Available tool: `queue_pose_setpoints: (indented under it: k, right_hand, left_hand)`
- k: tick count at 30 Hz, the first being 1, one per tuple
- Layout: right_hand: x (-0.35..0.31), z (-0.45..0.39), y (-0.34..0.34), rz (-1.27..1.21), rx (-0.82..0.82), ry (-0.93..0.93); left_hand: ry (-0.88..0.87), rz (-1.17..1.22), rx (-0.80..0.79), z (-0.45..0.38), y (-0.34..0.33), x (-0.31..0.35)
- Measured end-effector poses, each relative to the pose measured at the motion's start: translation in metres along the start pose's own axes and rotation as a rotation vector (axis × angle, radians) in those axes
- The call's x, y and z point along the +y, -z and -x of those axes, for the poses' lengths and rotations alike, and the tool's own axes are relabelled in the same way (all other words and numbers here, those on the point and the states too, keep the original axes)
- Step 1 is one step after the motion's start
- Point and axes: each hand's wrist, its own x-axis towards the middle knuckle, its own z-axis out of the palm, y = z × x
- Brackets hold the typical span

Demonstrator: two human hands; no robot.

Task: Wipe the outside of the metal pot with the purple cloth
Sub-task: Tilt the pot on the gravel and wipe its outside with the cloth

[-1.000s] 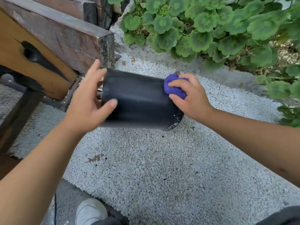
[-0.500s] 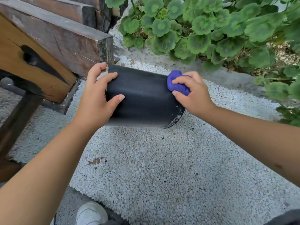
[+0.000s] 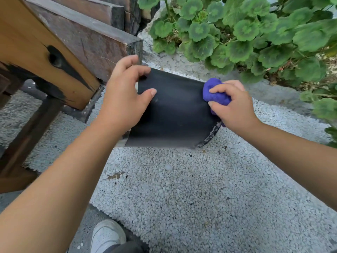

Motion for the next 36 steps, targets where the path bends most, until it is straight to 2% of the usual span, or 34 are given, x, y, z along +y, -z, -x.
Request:
queue_pose_setpoints:
  k: [2, 4, 6, 9, 13, 16, 19, 25, 36]
  right_hand:
    - [-0.001, -0.001, 0.000, -0.049, -0.009, -0.079]
    - [0.003, 0.010, -0.006, -0.065, -0.055, -0.201]
    - [0.013, 0.025, -0.014, -0.043, -0.114, -0.259]
    - [0.022, 0.027, -0.019, -0.029, -0.117, -0.252]
    - [0.028, 0.018, -0.025, -0.017, -0.108, -0.237]
    - [0.036, 0.016, -0.026, -0.006, -0.113, -0.223]
    - [0.043, 0.012, -0.023, 0.007, -0.114, -0.245]
    - [0.057, 0.026, -0.012, 0.017, -0.098, -0.286]
    - [0.041, 0.052, -0.034, 0.105, -0.181, -0.039]
  left_hand:
    - [-0.073, -0.039, -0.059, -0.001, 0.012, 0.004]
    - [-0.149, -0.052, -0.240, 0.008, 0.015, 0.003]
    - [-0.126, -0.041, -0.390, 0.024, 0.006, -0.002]
    - [-0.096, -0.015, -0.338, 0.037, -0.002, -0.015]
    - [-0.268, 0.017, -0.320, 0.068, -0.003, -0.038]
    - [-0.374, -0.152, -0.296, 0.084, -0.012, -0.046]
    - [-0.390, -0.335, -0.234, 0.077, -0.022, -0.035]
    - [-0.438, -0.375, -0.201, 0.069, -0.034, -0.020]
    - [-0.136, -0.270, -0.230, 0.041, -0.022, -0.053]
